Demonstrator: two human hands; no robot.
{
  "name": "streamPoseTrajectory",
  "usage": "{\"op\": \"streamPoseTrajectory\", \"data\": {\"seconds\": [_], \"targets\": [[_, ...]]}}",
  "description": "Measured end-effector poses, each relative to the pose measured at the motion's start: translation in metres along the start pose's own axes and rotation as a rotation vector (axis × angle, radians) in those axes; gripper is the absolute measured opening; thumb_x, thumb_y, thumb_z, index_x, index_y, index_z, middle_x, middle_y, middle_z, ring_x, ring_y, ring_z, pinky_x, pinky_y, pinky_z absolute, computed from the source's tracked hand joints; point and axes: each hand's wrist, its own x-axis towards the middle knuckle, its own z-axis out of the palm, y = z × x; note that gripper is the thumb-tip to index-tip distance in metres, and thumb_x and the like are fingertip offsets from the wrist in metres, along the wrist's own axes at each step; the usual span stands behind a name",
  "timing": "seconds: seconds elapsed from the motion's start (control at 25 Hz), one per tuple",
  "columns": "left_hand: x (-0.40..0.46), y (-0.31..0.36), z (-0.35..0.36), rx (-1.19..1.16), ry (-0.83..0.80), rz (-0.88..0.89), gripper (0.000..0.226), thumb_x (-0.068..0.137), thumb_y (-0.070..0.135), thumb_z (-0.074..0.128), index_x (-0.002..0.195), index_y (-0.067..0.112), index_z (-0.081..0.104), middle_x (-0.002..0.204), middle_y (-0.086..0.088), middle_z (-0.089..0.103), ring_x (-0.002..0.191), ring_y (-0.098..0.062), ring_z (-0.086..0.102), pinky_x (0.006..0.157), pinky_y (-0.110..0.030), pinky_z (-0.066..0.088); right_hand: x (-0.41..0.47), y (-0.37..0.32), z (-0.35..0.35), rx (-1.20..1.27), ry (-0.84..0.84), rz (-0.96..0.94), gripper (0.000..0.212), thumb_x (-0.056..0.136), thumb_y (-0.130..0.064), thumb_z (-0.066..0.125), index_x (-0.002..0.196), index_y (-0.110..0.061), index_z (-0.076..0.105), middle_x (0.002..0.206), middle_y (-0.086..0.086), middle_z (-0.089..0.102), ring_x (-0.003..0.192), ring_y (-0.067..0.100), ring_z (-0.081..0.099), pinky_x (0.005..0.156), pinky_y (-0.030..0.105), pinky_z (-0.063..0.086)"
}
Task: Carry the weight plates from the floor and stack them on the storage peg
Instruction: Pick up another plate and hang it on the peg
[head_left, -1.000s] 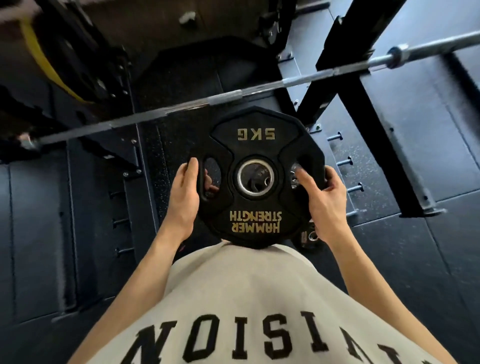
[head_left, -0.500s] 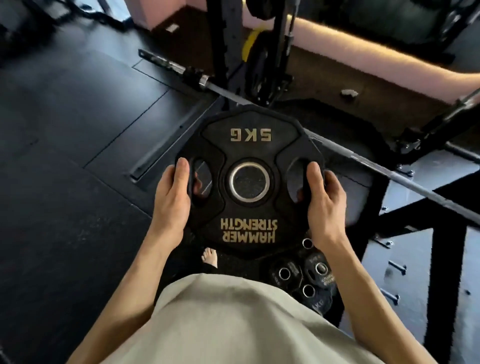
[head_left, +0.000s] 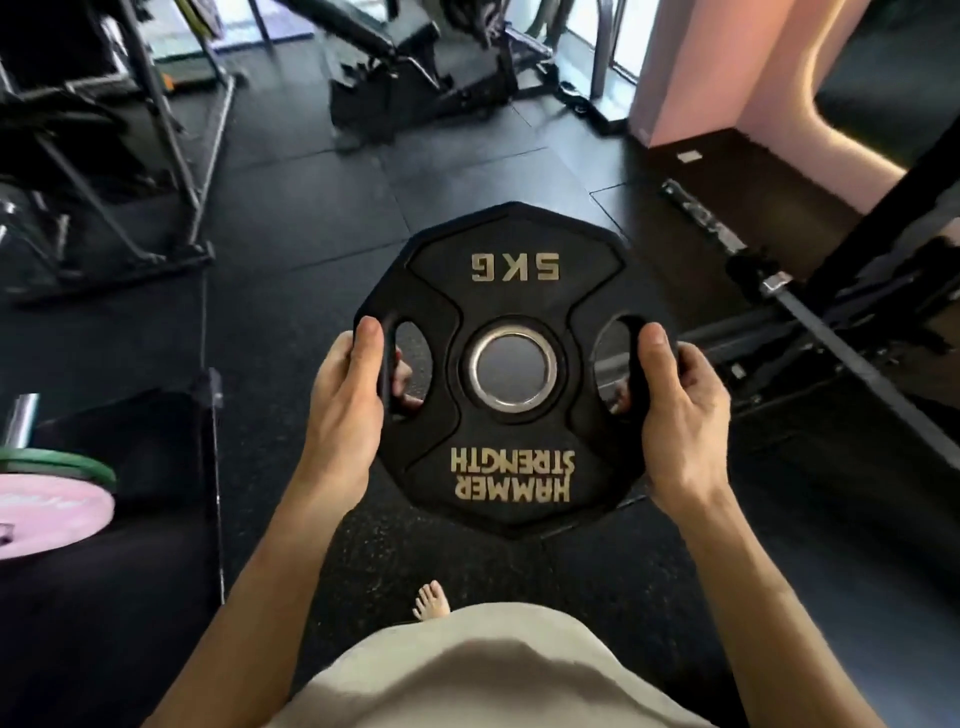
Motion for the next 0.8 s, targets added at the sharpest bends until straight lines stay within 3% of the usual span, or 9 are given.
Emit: {"op": "streamPoseTrajectory", "data": {"seconds": [0.12,0.32,0.52,0.8], "targets": [[0.055,0.016,-0.055,0.01,0.028,0.047,0.039,0.101,0.045,0.042,0.087,0.009,0.052,0.062,0.0,0.049,0.059,-0.013,0.048,0.056,-0.025,0.047,0.017,-0.006,0.081,0.011,-0.038,-0.007,0.039,0.097,-0.043,0.055,0.069,-0.017,0.049,0.057,0.001,0.055,0.052,0.01,0.051,0.051,0.022,0.044],[0.144,0.032,-0.101,-0.028,0.011,0.082,0.037,0.103,0.042,0.04,0.094,0.008,0.052,0.064,-0.001,0.046,0.058,-0.012,0.047,0.054,-0.023,0.048,0.065,-0.012,0.176,0.021,-0.063,-0.017,0.037,0.096,-0.044,0.056,0.07,-0.018,0.05,0.059,0.003,0.055,0.054,0.013,0.051,0.05,0.024,0.043],[0.259,0.043,-0.109,-0.019,0.015,0.109,0.038,0.102,0.042,0.04,0.092,0.008,0.051,0.063,0.0,0.047,0.059,-0.011,0.048,0.055,-0.022,0.048,0.153,-0.01,0.258,0.008,-0.068,-0.053,0.037,0.096,-0.046,0.056,0.069,-0.02,0.05,0.055,-0.005,0.056,0.057,0.017,0.051,0.055,0.031,0.043],[0.454,0.071,-0.082,0.013,0.022,0.071,0.039,0.101,0.043,0.041,0.091,0.007,0.051,0.064,0.001,0.05,0.058,-0.008,0.05,0.054,-0.021,0.048,0.319,-0.008,0.364,0.035,-0.061,-0.015,0.034,0.096,-0.044,0.056,0.074,-0.019,0.053,0.06,0.001,0.056,0.057,0.016,0.051,0.053,0.028,0.044]]}}
